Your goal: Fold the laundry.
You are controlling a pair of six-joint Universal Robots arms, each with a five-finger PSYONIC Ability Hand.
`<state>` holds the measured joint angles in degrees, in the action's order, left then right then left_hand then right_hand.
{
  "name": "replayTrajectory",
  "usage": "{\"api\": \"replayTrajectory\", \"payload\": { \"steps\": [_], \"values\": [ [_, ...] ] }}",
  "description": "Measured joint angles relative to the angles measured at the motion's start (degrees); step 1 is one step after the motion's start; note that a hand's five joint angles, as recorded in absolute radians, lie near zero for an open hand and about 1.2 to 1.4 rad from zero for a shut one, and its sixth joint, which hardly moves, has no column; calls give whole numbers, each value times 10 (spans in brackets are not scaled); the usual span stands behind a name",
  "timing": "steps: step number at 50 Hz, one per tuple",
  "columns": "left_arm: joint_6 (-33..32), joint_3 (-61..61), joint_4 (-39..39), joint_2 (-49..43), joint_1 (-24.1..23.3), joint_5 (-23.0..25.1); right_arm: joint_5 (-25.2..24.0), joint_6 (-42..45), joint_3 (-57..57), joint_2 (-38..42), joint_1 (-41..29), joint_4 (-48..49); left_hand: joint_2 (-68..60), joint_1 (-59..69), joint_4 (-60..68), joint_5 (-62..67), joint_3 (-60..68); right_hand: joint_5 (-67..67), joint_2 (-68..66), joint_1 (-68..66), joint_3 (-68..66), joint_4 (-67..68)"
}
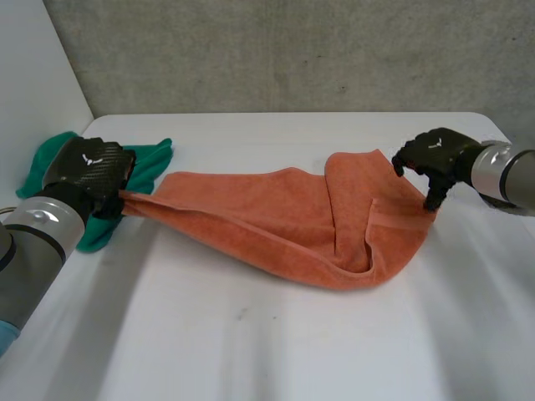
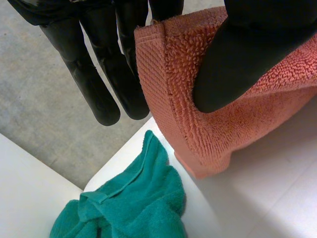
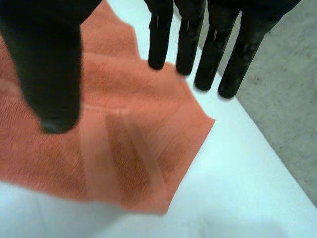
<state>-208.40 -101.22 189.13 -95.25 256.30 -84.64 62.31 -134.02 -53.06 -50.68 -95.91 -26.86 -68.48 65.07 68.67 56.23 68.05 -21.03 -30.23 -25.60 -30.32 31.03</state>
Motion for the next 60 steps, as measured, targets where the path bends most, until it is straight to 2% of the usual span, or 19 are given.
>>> {"api": "replayTrajectory", "payload": {
  "steps": [1, 2, 6, 16, 26, 43, 44, 45, 48, 59, 60],
  "values": [
    [0, 0, 0, 0, 0, 0, 0, 0, 0, 0, 0, 0, 0, 0, 0, 0, 0, 0, 0, 0, 0, 0],
    [0, 0, 0, -1, 0, 5, 1, 6, 1, 10, 1, 1, 0, 0, 0, 0, 0, 72, 62, 48, 62, -70],
    [1, 0, 0, -4, 0, 12, 2, 7, 26, 50, -3, 3, -1, 0, 0, 0, 2, 99, 69, 63, 83, -97],
    [2, 1, 5, -10, 0, 15, 10, -8, 183, 196, -35, -16, -1, 0, 0, 0, 3, 67, 67, 48, 65, -68],
    [2, 2, 6, -19, 2, 15, 14, -21, 299, 276, -40, -51, -1, 0, 2, 0, 3, 24, 8, 5, 8, -15],
    [1, 3, 8, -30, 1, 16, 14, -53, 333, 306, -39, -57, -1, 0, 2, 0, 3, -21, -47, -44, -45, 37],
    [1, 4, 8, -30, 0, 16, 14, -56, 334, 306, -39, -57, -1, 0, 2, 0, 3, -196, -233, -181, -233, 226],
    [1, 4, 8, -30, 0, 16, 13, -58, 334, 306, -39, -57, -1, 0, 2, 0, 3, -266, -300, -238, -295, 289],
    [1, 5, 8, -30, 0, 16, 13, -64, 335, 304, -39, -57, -1, 0, 2, 0, 3, -342, -362, -297, -362, 358],
    [1, 5, 8, -30, -2, 16, 13, -75, 333, 289, -39, -65, -1, 0, 2, 0, 2, -349, -366, -299, -374, 371],
    [1, 4, 7, -30, -4, 16, 13, -75, 326, 264, -37, -83, -1, 0, 2, 0, 3, -349, -366, -299, -374, 371]
  ]
}}
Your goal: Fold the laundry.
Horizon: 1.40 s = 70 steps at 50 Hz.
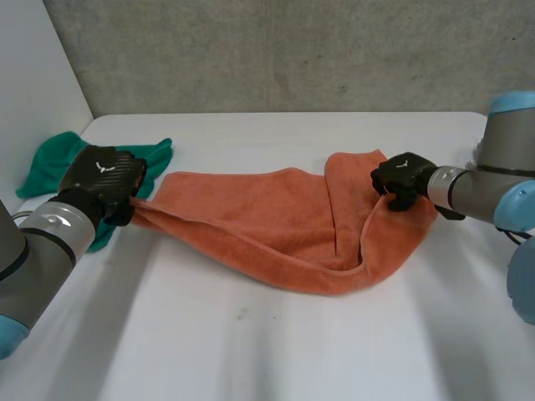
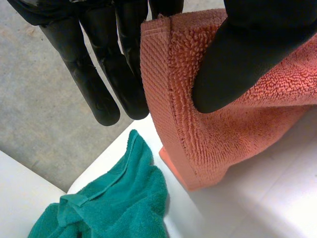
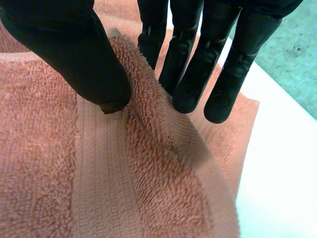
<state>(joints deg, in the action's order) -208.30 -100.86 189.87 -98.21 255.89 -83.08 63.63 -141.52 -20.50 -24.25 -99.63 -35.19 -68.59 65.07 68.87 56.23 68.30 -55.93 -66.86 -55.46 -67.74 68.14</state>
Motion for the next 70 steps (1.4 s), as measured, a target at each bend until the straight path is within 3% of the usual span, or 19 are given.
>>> {"api": "replayTrajectory", "payload": {
  "steps": [9, 14, 22, 31, 37, 42, 47, 52, 56, 58, 63, 64, 70],
  "values": [
    [1, -4, -6, 23, 4, -2, -3, 17, -89, -122, 17, -87, 0, 0, 0, 0, 0, 0, 0, 0, 0, 0],
    [4, -33, -18, 89, 29, -1, -3, 83, -274, -285, 92, -120, 0, 0, 0, 0, 0, 0, 0, 0, 0, 0],
    [18, -72, -67, 232, 81, 26, -18, 137, -481, -508, 188, -117, 0, 0, 0, 0, 0, 0, 0, 0, 0, 0],
    [40, -71, -98, 303, 123, 84, -66, 105, -574, -635, 232, -64, 0, 0, 0, 0, 0, -1, 0, 0, 0, 0],
    [40, -71, -98, 224, 128, 103, -59, 112, -623, -631, 224, -29, 0, 0, 0, 0, 0, -4, 0, 0, 0, 0],
    [37, -43, -97, 79, 119, 99, 18, 130, -617, -544, 161, 10, 0, 0, 0, 0, 0, -4, 0, 0, 0, 0],
    [36, 31, -97, -62, 104, 71, 114, 132, -551, -440, 92, 51, 0, 0, 0, 0, 0, -6, 0, 0, 0, 0],
    [39, 133, -91, -151, 75, 34, 166, 109, -460, -364, 53, 114, 0, 0, 0, 0, 0, -6, 0, 0, 0, 0],
    [43, 218, -68, -186, 51, 12, 178, 74, -393, -334, 35, 161, 0, 0, 0, 0, 0, -6, 0, 0, 0, 0],
    [53, 292, -17, -196, 34, -1, 182, 14, -302, -316, 17, 228, 0, 0, 0, 0, 0, -6, 0, 0, 0, 0],
    [85, 374, 86, -193, 23, -17, 185, -40, -226, -313, 6, 296, 0, 0, 0, 0, 1, -6, 0, 0, 0, 0],
    [105, 404, 135, -189, 22, -28, 194, -83, -166, -314, 0, 362, 0, 0, 0, 0, 1, -6, 0, 0, 0, 0],
    [168, 468, 229, -180, 25, -66, 225, -124, -104, -323, -3, 463, 0, 0, 0, 0, 1, -6, 0, 0, 0, 0]
  ]
}}
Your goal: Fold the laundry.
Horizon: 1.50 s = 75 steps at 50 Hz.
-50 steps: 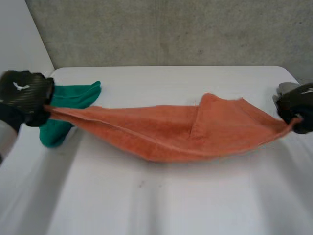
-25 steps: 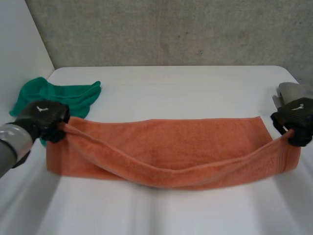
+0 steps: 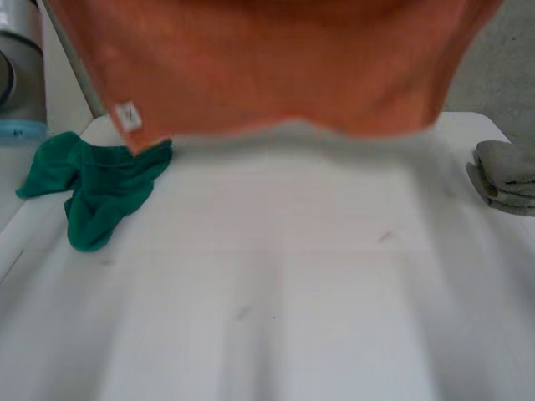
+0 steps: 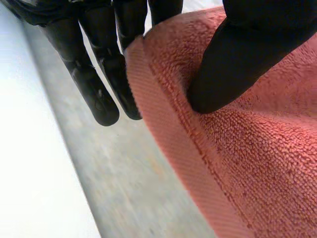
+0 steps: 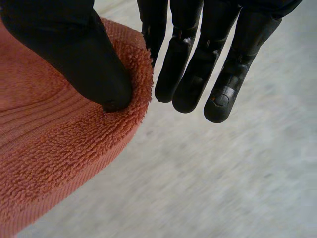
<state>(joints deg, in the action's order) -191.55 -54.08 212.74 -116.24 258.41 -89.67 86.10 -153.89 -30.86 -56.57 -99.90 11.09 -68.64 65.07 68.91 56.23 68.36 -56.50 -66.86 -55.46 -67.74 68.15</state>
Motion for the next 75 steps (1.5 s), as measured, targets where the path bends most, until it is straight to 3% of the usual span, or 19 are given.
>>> {"api": "replayTrajectory", "payload": {
  "steps": [5, 13, 14, 20, 25, 30, 36, 38, 39, 42, 46, 49, 59, 60, 64, 75],
  "values": [
    [27, -4, 10, -1, 4, -8, 4, -3, -6, -2, 0, 8, 0, 0, 0, 0, 0, -1, 0, 0, 0, 0],
    [38, -120, 6, -4, 7, 39, -61, 0, -117, 11, 3, -54, 0, 0, 0, 0, 0, -2, 0, 0, 0, 0],
    [36, -169, 6, -11, 7, 62, -89, 3, -170, 23, 5, -69, 0, 0, 0, 0, 0, -2, 0, 0, 0, 0],
    [26, -238, 4, -45, 6, 88, -122, 8, -241, 49, 7, -86, 0, 0, 0, 0, 0, -2, 0, 0, 0, 0],
    [-25, -297, -9, -95, 5, 96, -138, 34, -312, 87, 12, -118, -1, 0, 0, 0, 0, -2, 0, 0, 0, 0],
    [-90, -351, -42, -82, 11, 95, -138, 76, -355, 68, 30, -169, 0, 0, 0, 0, 0, -2, 0, 0, 0, 0],
    [-178, -470, -165, 64, 42, 97, -137, 185, -459, -50, 75, -316, -1, 0, 0, 0, 0, -2, 0, 0, 0, 0],
    [-178, -470, -165, 64, 42, 97, -137, 185, -459, -50, 75, -316, -1, 0, 0, 0, 0, -2, 0, 0, 0, 0],
    [-210, -516, -247, 137, 54, 104, -138, 241, -509, -111, 106, -387, 0, 0, 0, 0, 0, -2, 0, 0, 0, 0],
    [-242, -551, -341, 200, 72, 117, -139, 297, -551, -168, 142, -444, -1, 0, 0, 0, 0, -2, 0, 0, 0, 0],
    [-279, -570, -441, 245, 100, 140, -141, 347, -584, -219, 178, -477, 0, 0, 0, 0, 0, -2, 0, 0, 0, 0],
    [-293, -564, -468, 253, 115, 160, -142, 351, -588, -229, 189, -467, 0, 0, 0, 0, 0, -2, 0, 0, 0, 0],
    [-248, -491, -332, 156, 89, 175, -134, 263, -522, -131, 142, -321, 0, 0, 0, 0, 0, -2, 0, 1, 0, 0],
    [-215, -460, -283, 115, 69, 165, -109, 238, -477, -77, 108, -275, 0, 0, 0, 0, 0, -3, 0, 0, 0, 0],
    [-168, -401, -226, 48, 42, 131, -68, 224, -410, -9, 72, -235, 0, 0, 0, 0, 0, -3, 0, 0, 0, 0],
    [-141, -197, -177, -146, -12, 15, 7, 225, -212, 158, 31, -157, 0, 0, 0, 0, 0, -3, 0, 1, 0, 0]
  ]
}}
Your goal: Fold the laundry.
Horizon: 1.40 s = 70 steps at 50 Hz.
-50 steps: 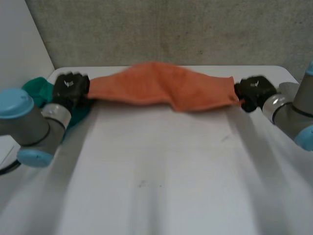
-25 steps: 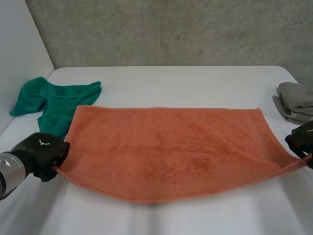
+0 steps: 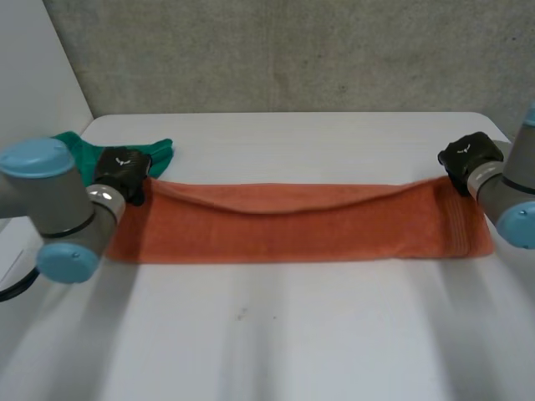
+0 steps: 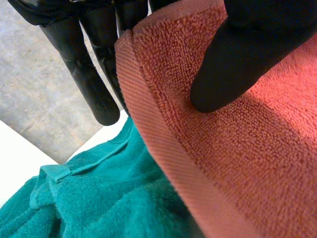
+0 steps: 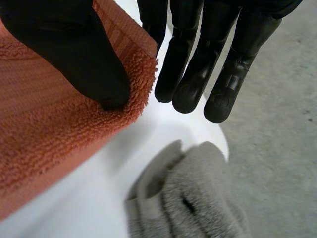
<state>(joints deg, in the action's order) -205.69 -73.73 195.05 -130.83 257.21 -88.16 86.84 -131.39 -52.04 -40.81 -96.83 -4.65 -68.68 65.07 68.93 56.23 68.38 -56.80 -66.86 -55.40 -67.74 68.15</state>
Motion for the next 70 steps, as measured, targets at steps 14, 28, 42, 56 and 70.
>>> {"api": "replayTrajectory", "payload": {
  "steps": [14, 28, 42, 56, 70],
  "values": [
    [-6, 139, 20, -122, -22, -24, 66, -1, 229, 150, -21, -33, 473, -496, -479, -454, -466, 493, 504, 427, 504, -506],
    [1, 4, 62, 20, -44, -24, 11, -154, 82, -54, -25, -43, 570, -542, -572, -536, -563, 535, 541, 440, 554, -549],
    [4, -205, 63, 164, -38, 22, -130, -179, -281, -218, 80, -39, 571, -542, -572, -535, -563, 451, 455, 366, 457, -461],
    [4, -217, 64, 161, -36, 28, -166, -165, -301, -127, 94, 63, 571, -542, -572, -535, -563, 270, 246, 195, 266, -271],
    [4, -231, 64, 176, -34, 29, -83, -70, -304, -150, 157, 96, 571, -542, -572, -535, -563, 9, -5, -4, 4, 0]
  ]
}}
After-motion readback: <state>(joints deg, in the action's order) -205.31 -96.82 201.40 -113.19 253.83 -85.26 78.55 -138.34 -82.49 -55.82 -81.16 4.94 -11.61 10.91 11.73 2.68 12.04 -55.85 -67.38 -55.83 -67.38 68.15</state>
